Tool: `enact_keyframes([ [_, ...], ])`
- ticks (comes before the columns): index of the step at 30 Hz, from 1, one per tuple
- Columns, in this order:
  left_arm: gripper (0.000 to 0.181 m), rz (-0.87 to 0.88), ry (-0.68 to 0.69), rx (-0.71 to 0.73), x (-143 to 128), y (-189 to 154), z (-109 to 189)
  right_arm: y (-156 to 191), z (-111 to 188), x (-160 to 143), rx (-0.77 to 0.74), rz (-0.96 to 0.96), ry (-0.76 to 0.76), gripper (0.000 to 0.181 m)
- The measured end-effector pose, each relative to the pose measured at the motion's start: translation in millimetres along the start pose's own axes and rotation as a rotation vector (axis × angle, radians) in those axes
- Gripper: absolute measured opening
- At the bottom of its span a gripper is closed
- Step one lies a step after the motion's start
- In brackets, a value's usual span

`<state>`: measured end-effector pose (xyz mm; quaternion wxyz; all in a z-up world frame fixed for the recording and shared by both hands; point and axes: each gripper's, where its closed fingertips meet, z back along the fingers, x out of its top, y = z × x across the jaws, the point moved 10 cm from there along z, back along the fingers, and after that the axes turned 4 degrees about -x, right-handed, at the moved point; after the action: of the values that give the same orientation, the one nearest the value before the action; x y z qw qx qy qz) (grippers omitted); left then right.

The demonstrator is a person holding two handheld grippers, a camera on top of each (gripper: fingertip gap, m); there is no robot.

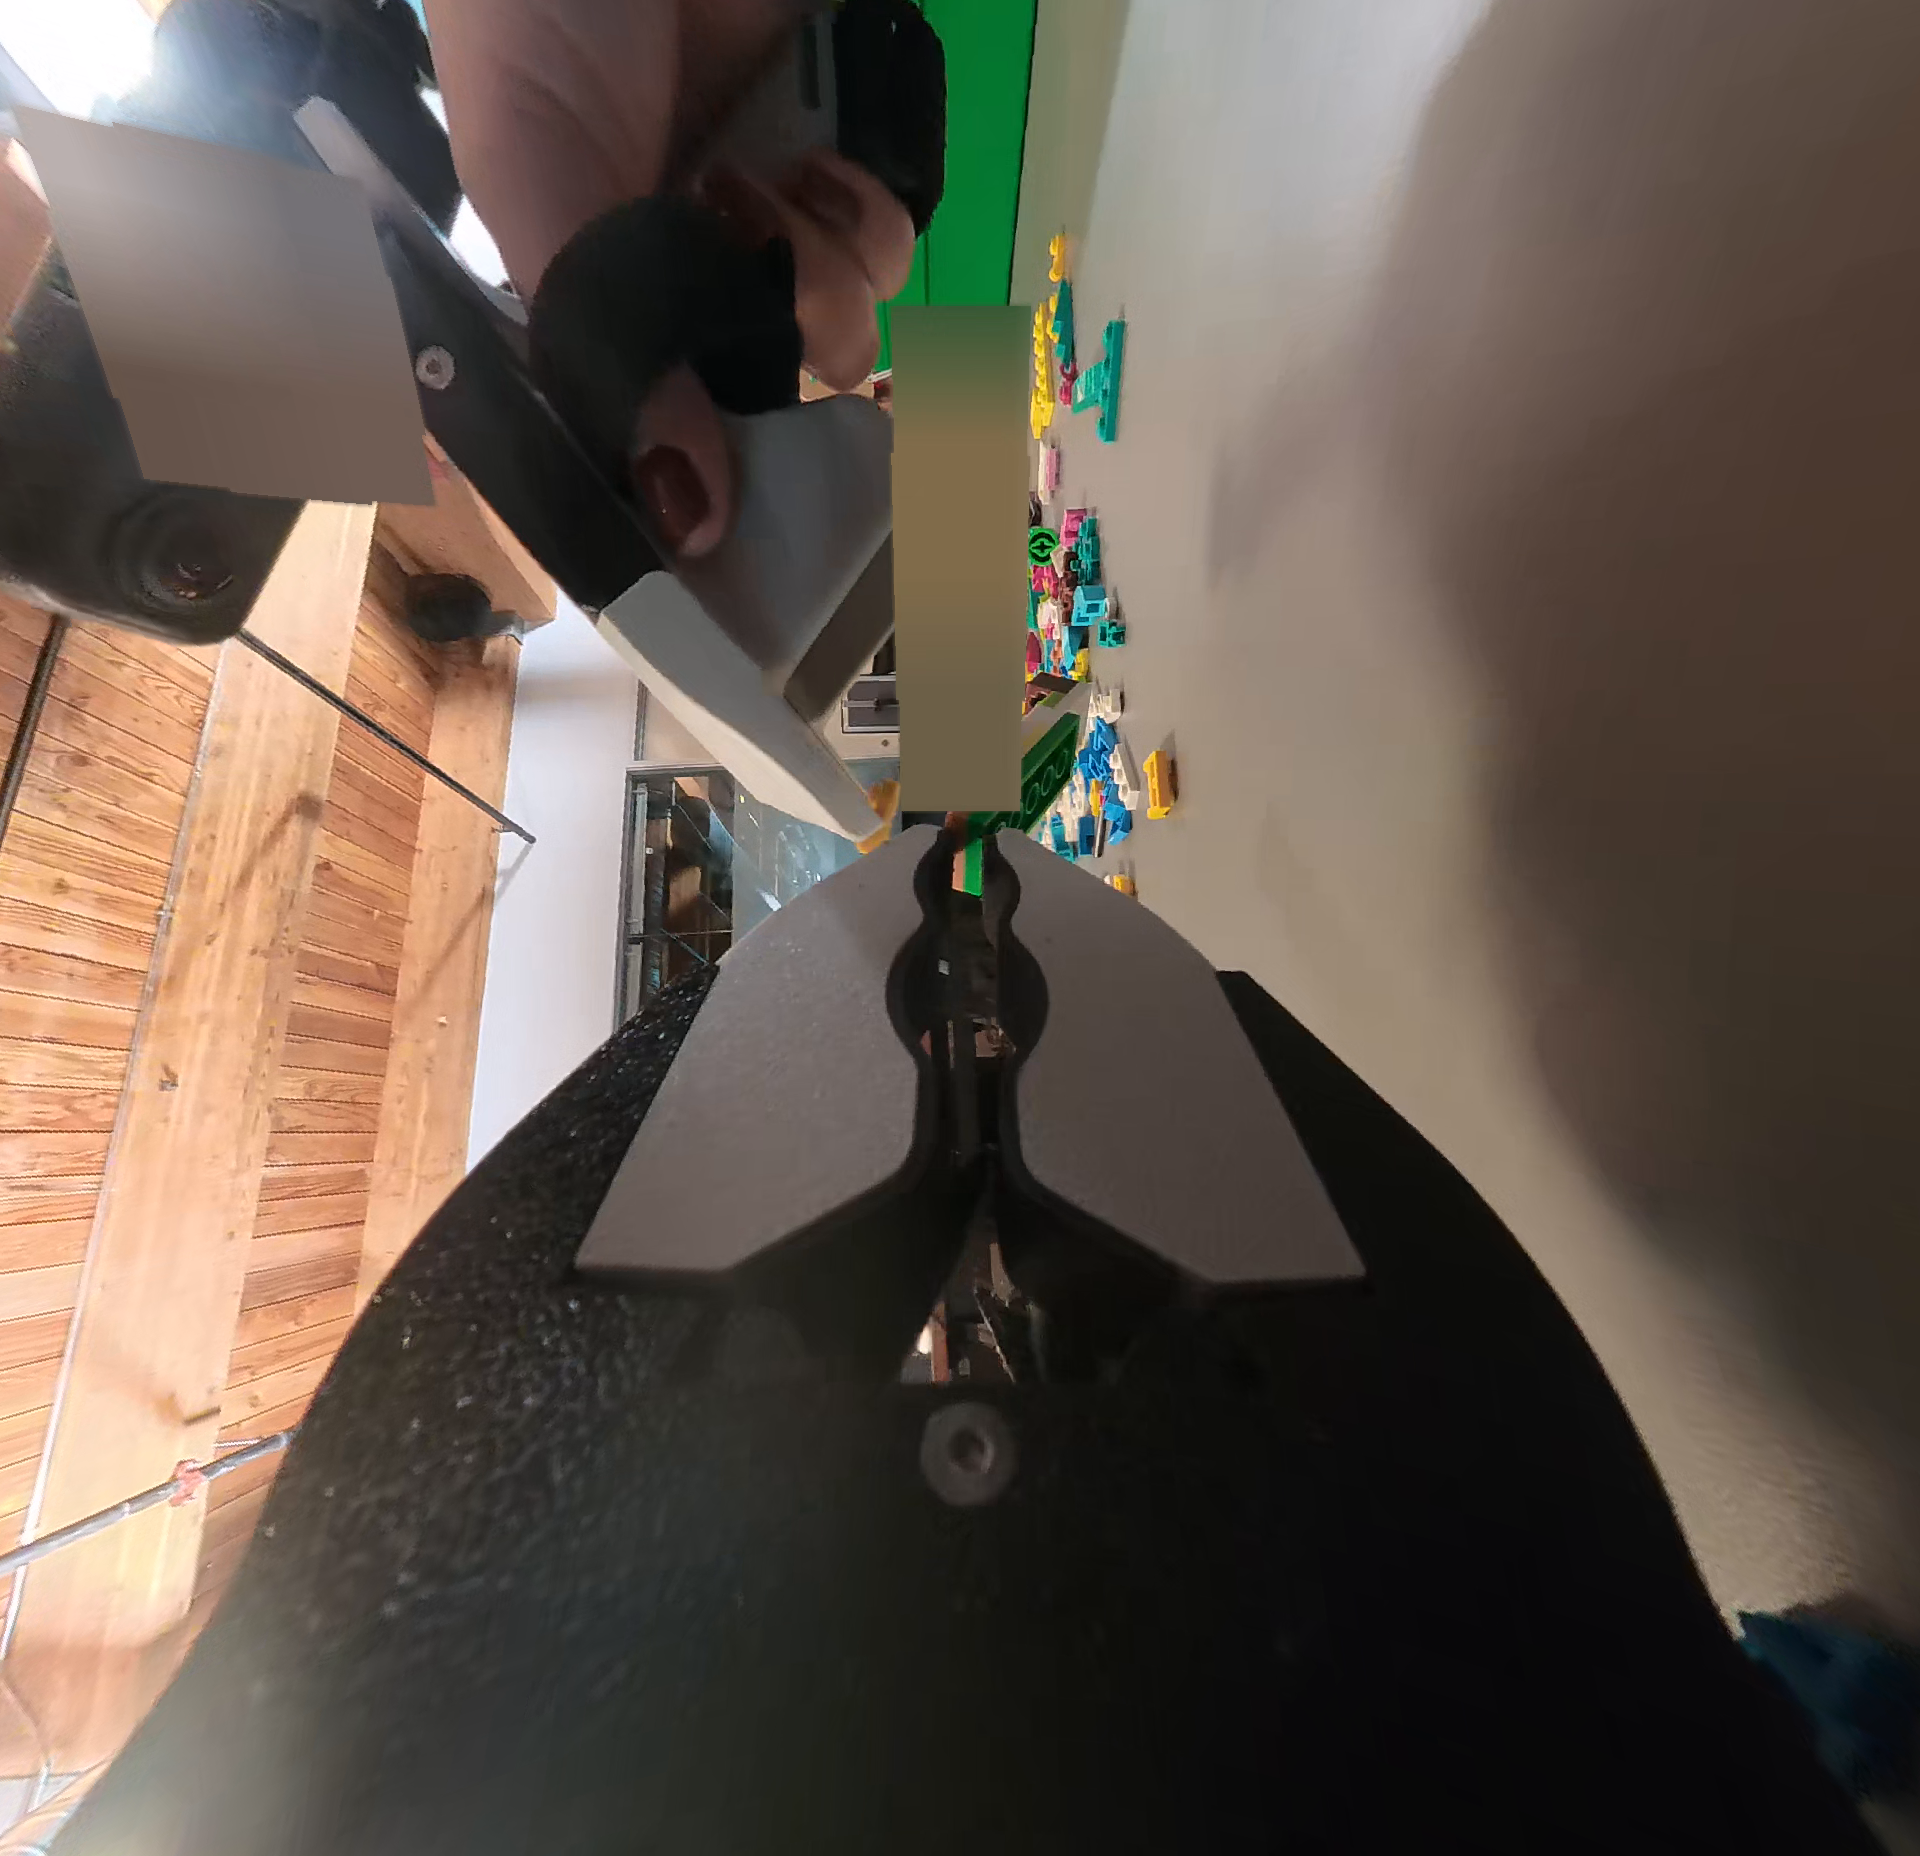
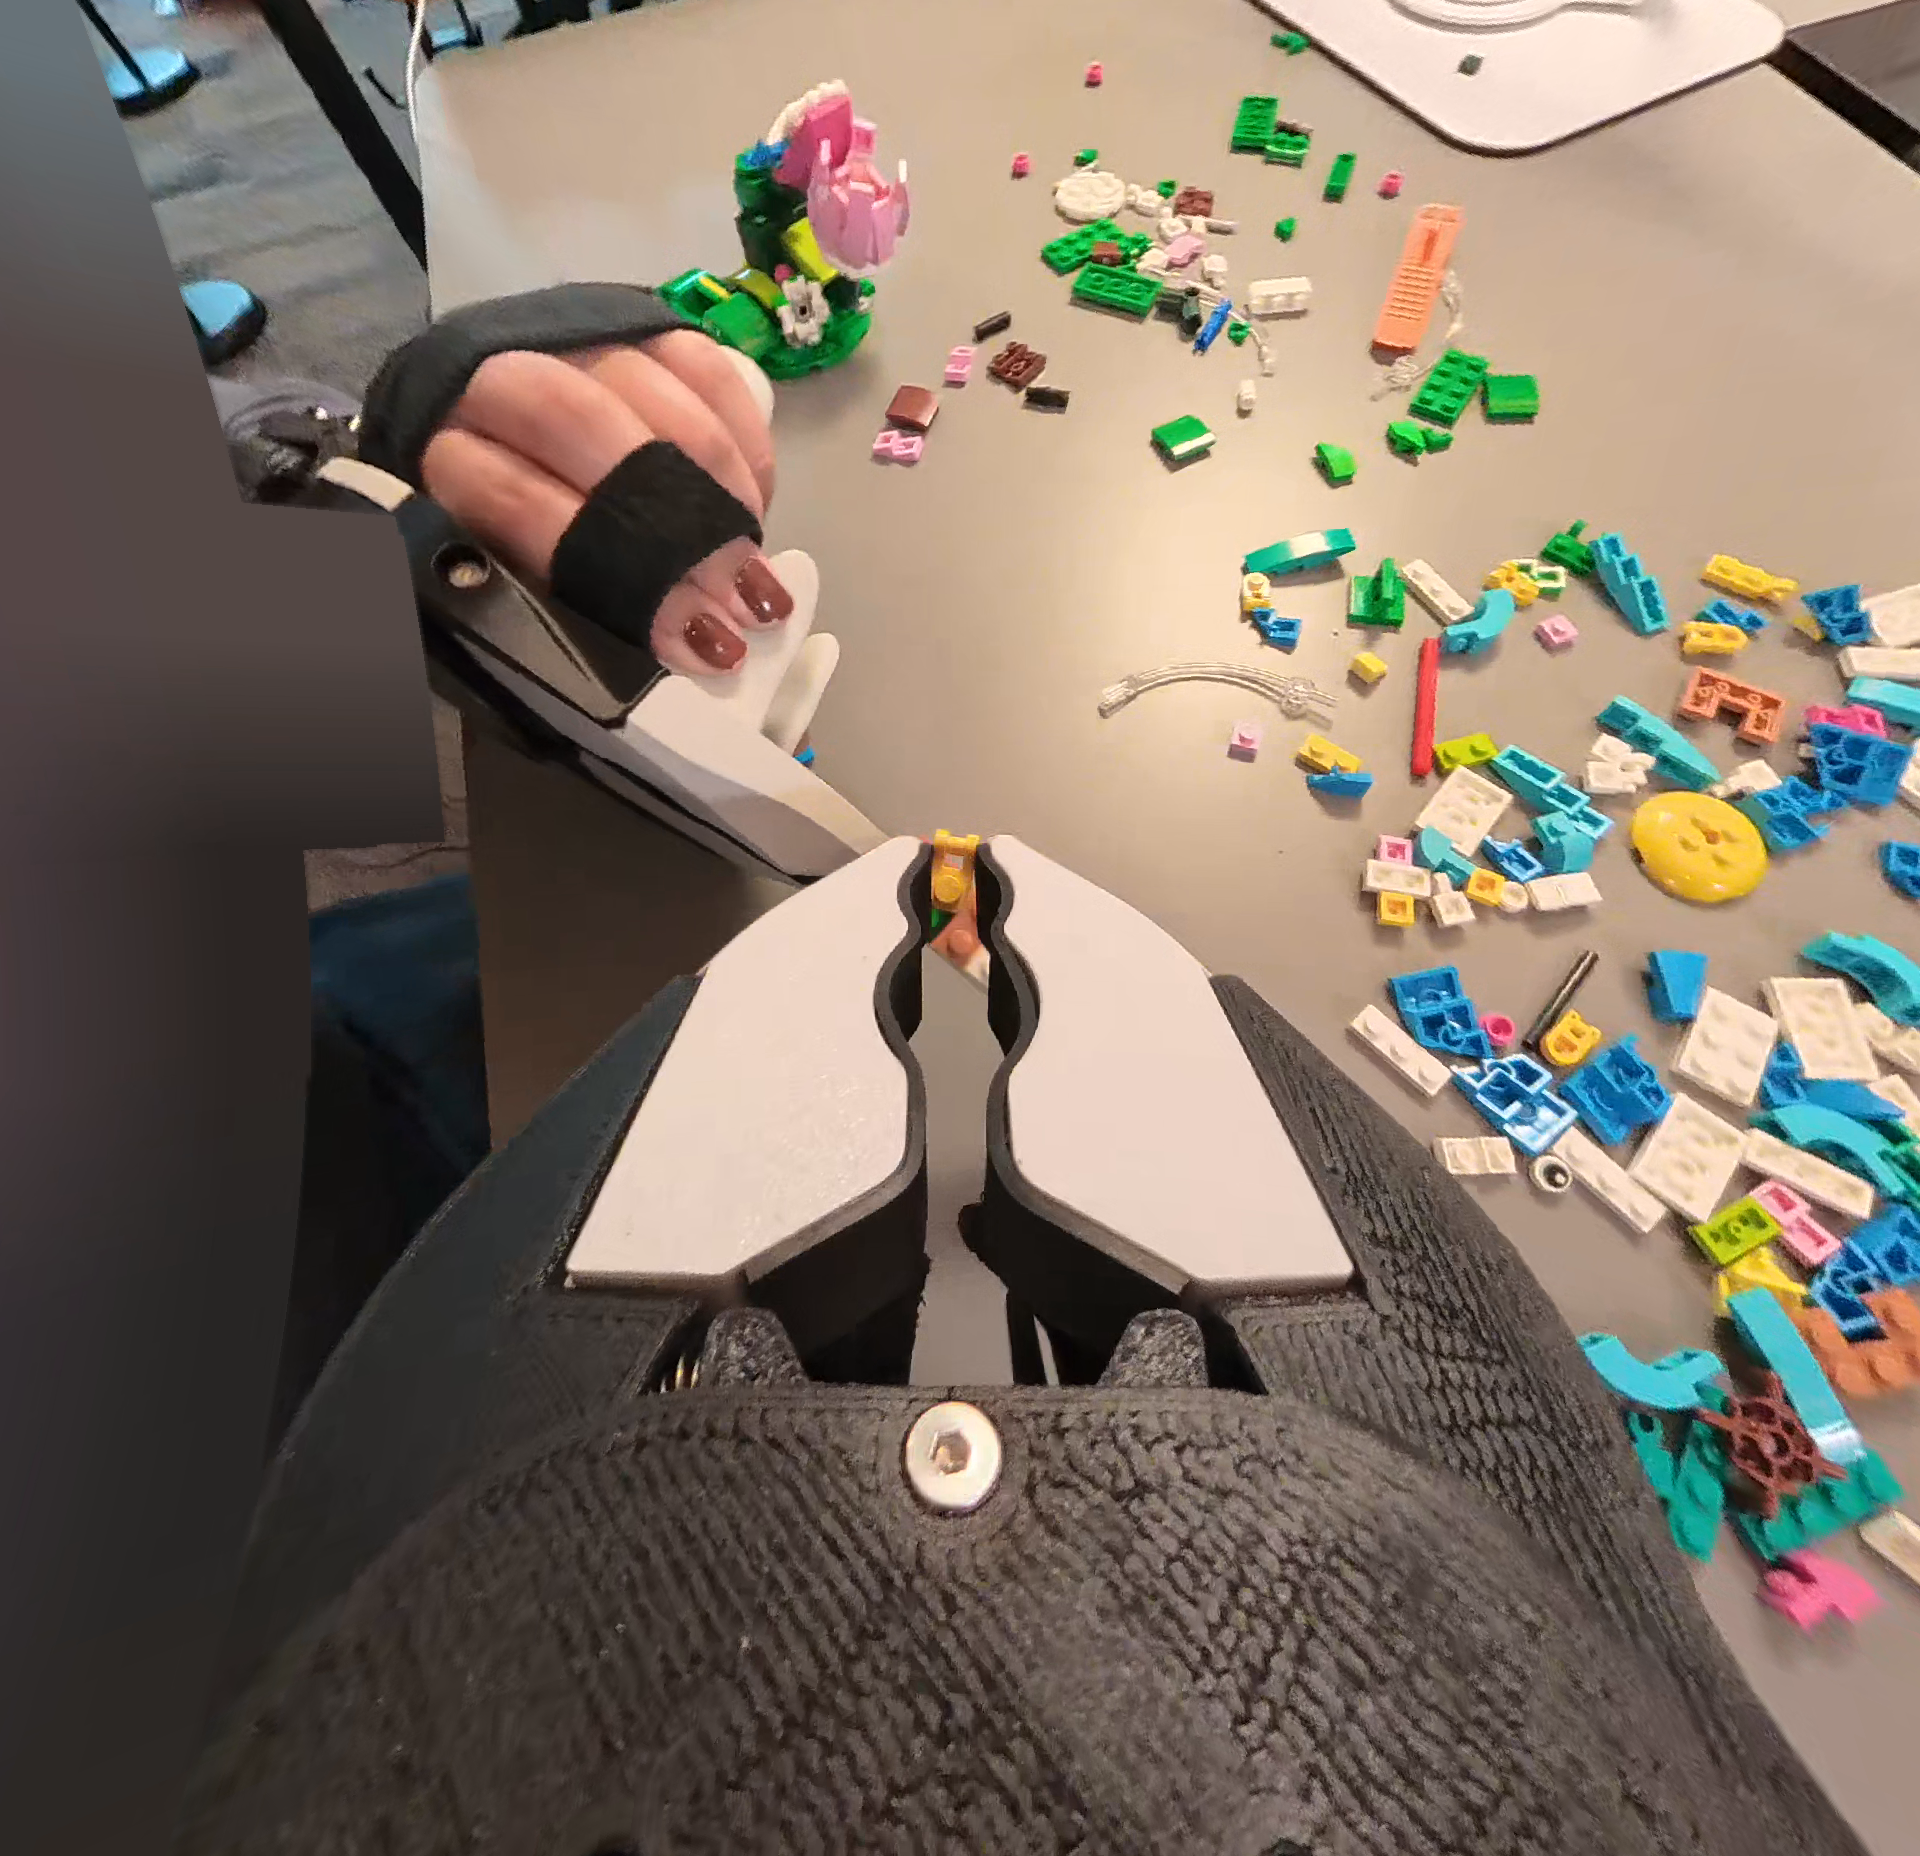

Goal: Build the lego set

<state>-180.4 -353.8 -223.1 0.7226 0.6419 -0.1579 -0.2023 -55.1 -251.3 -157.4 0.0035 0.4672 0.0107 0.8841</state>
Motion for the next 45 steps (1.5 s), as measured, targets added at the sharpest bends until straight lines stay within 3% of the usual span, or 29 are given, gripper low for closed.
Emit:
enact_keyframes([
  [15,0.005,-0.069,-0.022,0.059,5.8,1.0,3.7,10.6,2.2,-4.7,-0.027,0.091,0.042,0.007],
  [45,0.005,-0.123,-0.033,0.086,9.4,0.2,4.9,8.1,4.4,-9.6,0.016,0.029,0.011,0.008],
])
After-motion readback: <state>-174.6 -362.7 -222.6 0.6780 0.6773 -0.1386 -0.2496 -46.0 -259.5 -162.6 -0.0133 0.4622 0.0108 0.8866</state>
